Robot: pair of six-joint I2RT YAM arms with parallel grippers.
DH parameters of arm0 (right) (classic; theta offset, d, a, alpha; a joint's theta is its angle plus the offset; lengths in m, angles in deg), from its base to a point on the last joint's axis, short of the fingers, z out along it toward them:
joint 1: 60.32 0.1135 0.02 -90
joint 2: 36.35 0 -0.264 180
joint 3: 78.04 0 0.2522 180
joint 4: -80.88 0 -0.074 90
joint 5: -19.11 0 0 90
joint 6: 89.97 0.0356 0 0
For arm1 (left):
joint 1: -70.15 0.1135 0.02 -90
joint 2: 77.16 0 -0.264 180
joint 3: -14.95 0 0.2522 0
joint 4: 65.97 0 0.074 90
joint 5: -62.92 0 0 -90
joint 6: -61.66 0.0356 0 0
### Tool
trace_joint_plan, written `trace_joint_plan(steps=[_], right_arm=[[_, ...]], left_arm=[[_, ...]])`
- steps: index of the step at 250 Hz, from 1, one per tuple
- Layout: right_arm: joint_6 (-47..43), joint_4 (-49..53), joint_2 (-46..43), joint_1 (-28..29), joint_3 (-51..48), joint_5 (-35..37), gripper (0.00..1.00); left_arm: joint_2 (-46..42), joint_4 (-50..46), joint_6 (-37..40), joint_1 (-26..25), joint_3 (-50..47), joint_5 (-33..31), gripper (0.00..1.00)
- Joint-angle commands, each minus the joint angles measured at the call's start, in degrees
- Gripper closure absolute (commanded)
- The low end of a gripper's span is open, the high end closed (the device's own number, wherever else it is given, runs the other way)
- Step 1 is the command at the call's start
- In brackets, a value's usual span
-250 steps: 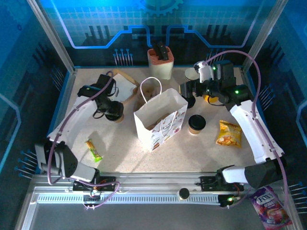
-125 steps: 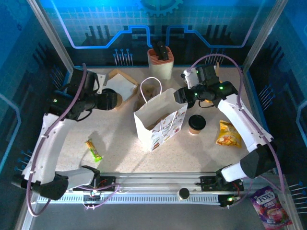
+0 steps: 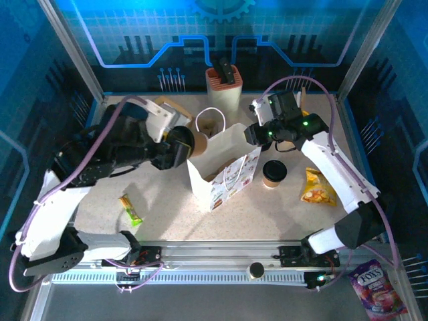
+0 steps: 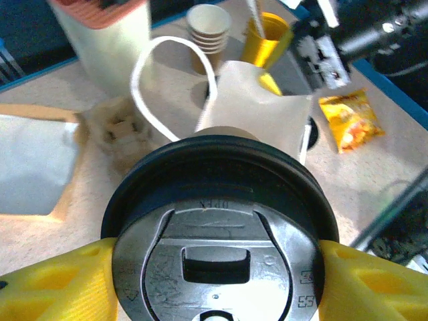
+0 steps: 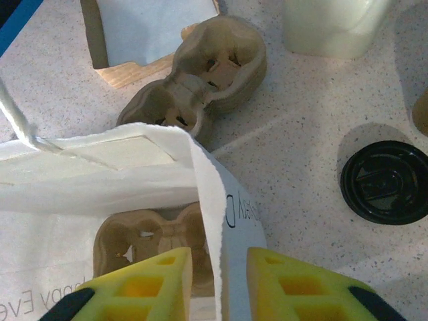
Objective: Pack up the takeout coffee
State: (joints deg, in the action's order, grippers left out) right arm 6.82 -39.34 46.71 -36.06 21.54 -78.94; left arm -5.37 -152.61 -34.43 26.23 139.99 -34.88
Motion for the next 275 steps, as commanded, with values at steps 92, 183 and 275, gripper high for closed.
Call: trace_joint_plan(steps=[92, 183, 275], right_arm=[[4.64, -3.44, -5.58, 5.38, -3.82, 1.19, 0.80], [0.81, -1.05, -4.23, 5.81, -2.81, 5.97, 0.70], [0.51, -1.78, -3.18, 6.26, -3.42, 5.51, 0.72]], left_arm=[[10.01, -4.30, 2.31, -4.68, 2.92, -3.48, 0.42], [12.75, -9.93, 3.78, -4.60, 5.24, -3.01, 0.42], [16.38, -12.34, 5.82, -3.68, 6.58, -1.75, 0.43]])
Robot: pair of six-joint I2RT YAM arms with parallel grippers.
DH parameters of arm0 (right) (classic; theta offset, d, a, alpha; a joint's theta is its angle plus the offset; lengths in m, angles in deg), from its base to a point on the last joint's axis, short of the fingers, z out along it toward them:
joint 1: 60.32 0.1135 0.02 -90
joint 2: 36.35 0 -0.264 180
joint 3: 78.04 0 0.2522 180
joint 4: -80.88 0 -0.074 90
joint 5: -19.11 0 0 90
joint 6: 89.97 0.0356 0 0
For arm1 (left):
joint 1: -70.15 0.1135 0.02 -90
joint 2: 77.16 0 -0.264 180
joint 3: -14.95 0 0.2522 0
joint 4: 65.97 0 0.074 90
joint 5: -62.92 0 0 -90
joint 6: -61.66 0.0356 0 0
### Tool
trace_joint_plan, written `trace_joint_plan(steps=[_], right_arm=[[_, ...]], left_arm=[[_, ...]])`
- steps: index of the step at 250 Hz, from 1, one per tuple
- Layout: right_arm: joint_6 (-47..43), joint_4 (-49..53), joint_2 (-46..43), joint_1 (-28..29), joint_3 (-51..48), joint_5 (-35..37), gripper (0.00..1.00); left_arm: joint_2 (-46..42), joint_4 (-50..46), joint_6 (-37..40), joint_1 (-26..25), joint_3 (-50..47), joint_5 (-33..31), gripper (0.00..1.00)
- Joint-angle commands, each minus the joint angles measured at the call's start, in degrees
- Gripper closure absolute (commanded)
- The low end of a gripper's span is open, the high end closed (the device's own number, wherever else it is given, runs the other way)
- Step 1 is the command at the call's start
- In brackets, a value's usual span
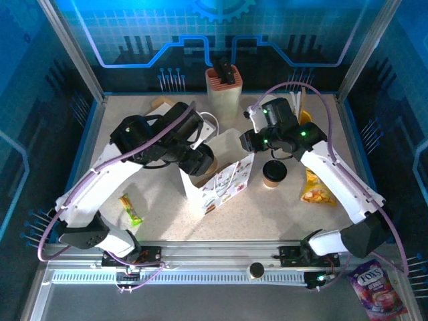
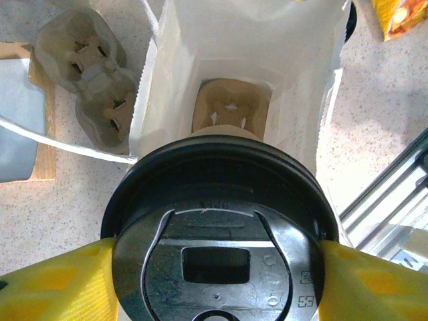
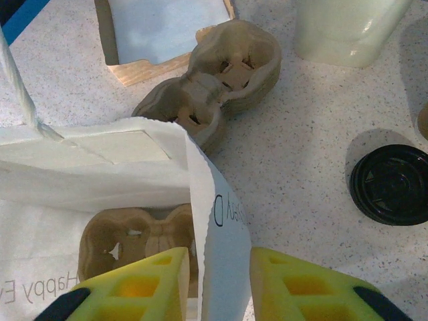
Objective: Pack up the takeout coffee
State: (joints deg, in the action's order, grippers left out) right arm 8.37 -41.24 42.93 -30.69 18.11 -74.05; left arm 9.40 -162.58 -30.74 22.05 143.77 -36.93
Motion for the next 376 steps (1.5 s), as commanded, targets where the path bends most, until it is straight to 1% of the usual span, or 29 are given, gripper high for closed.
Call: trace_joint_plan(steps=[1, 68, 111, 145, 178, 227, 292, 376], right_arm=[[-1.04, 0.06, 0.60, 0.88, -0.01, 0.61, 0.72], [-0.93, -0.44, 1.27, 0.87, -0.12, -0.09, 0.81], [-1.11, -0.42, 1.57, 0.90, -0.04, 0.05, 0.86], [-1.27, -0.42, 1.84, 0.88, 0.05, 0.09, 0.89], [-1.22, -0.32, 2.16, 0.87, 0.14, -0.24, 0.91], [-1.13, -0.61, 2.08, 0.87, 0.01, -0.32, 0.92], [-1.12, -0.72, 2.08, 0.88, 0.18, -0.35, 0.89], [-1.04, -0.73, 1.99, 0.87, -0.03, -0.45, 0.87]], left_arm=[[1.73, -2.61, 2.17, 0.52, 2.88, 0.33, 0.43], [6.37, -7.02, 2.49, 0.33, 7.91, 0.62, 0.43], [7.52, -7.78, 2.39, 0.20, 8.42, 0.27, 0.44], [8.11, -8.27, 3.08, 0.18, 8.55, 0.38, 0.43], [9.99, -10.26, 3.60, 0.08, 10.82, 0.61, 0.44], [11.39, -10.93, 3.54, -0.38, 11.65, 0.53, 0.45], [13.08, -11.87, 3.12, -1.45, 11.83, -1.39, 0.46], [14.50, -12.16, 3.86, -1.32, 10.94, -2.78, 0.46]])
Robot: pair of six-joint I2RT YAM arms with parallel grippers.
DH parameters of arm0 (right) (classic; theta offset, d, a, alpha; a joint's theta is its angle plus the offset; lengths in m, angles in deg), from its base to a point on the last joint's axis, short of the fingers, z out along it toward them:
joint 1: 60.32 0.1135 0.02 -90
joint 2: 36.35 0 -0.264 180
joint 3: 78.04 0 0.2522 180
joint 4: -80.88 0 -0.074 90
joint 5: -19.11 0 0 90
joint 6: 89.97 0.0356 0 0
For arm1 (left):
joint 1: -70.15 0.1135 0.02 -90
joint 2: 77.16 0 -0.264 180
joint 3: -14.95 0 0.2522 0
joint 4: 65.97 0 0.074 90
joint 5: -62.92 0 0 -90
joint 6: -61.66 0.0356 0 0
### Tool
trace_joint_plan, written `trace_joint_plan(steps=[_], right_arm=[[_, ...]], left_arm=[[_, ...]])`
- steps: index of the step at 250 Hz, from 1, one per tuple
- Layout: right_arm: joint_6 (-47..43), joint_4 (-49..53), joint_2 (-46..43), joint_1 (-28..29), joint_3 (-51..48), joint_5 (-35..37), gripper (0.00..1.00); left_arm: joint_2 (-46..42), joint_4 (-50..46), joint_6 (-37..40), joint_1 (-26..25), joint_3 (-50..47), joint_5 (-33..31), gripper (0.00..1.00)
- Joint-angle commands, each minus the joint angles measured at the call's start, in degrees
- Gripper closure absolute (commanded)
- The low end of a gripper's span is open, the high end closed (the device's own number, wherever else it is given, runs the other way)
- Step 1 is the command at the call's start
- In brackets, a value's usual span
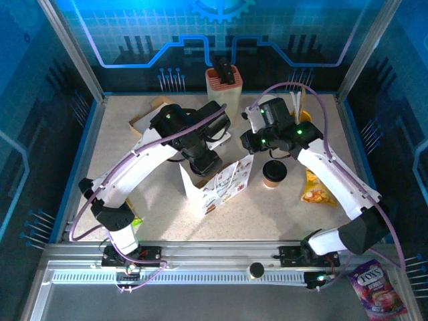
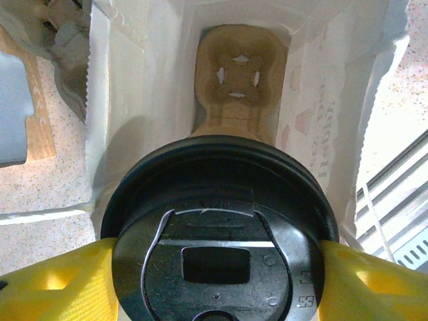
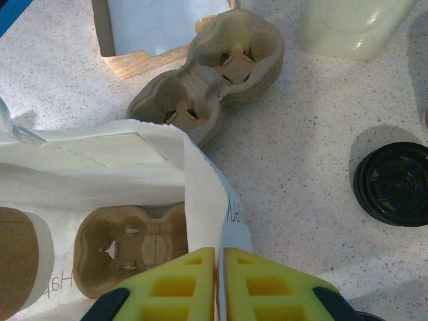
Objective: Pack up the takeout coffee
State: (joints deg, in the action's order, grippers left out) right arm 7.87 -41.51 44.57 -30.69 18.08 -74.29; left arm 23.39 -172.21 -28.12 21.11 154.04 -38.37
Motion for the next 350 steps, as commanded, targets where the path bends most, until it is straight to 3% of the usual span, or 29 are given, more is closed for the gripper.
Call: trace_joint_plan(steps=[1, 350], right_arm=[[-0.54, -0.50, 0.36, 0.87, -0.01, -0.21, 0.87], [-0.28, -0.79, 1.08, 0.87, -0.20, -1.09, 0.90]], left_arm=[[0.56, -2.52, 1.25, -0.37, 0.68, -1.35, 0.46], [0.80, 4.77, 3.56, 3.11, -11.39, 4.00, 0.47]])
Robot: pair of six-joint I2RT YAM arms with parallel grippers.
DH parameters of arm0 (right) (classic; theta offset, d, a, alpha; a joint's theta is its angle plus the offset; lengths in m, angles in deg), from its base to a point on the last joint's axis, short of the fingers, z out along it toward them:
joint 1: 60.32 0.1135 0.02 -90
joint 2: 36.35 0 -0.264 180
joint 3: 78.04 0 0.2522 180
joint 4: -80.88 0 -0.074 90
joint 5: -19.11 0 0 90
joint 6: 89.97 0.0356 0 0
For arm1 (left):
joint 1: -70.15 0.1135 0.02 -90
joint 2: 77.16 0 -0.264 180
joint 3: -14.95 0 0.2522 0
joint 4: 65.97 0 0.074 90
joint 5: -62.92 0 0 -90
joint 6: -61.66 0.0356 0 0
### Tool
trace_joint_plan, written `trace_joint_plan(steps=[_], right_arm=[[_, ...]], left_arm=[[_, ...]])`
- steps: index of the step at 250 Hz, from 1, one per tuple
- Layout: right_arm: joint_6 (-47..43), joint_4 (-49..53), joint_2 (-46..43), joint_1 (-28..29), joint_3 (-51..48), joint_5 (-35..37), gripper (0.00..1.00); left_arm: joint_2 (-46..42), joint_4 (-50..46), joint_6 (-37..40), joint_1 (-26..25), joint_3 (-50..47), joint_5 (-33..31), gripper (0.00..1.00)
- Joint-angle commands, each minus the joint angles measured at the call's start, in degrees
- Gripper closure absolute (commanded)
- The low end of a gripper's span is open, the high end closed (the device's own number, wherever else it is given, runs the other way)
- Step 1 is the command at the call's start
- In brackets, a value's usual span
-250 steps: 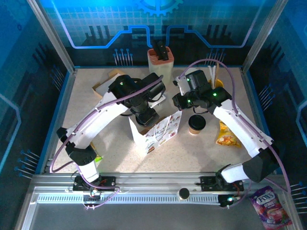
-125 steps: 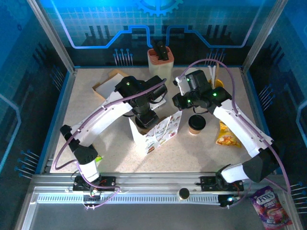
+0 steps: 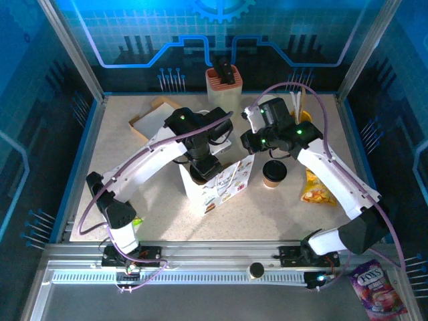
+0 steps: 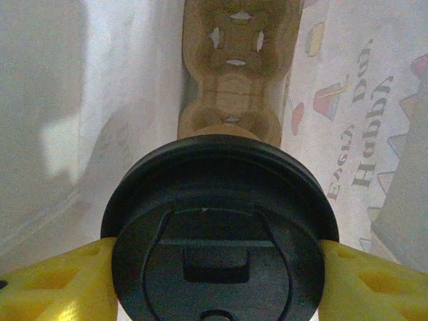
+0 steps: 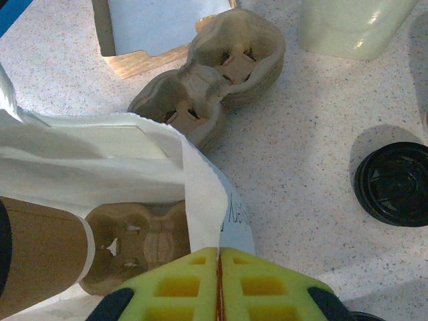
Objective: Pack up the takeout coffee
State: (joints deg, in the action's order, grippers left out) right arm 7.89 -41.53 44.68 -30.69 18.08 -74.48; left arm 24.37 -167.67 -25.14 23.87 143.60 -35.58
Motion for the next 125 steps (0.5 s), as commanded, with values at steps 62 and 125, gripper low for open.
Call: trace_joint_plan(steps=[62, 125], right_arm=[[-0.21, -0.72, 0.92, 0.93, -0.01, -1.02, 0.90], [-0.30, -0.68, 0.79, 0.88, -0.15, -0.98, 0.91]], left_arm=[[-0.21, 0.24, 0.33, 0.34, -1.73, 0.49, 0.47], [-0.32, 0.77, 0.29, 0.35, -2.87, 0.76, 0.47]])
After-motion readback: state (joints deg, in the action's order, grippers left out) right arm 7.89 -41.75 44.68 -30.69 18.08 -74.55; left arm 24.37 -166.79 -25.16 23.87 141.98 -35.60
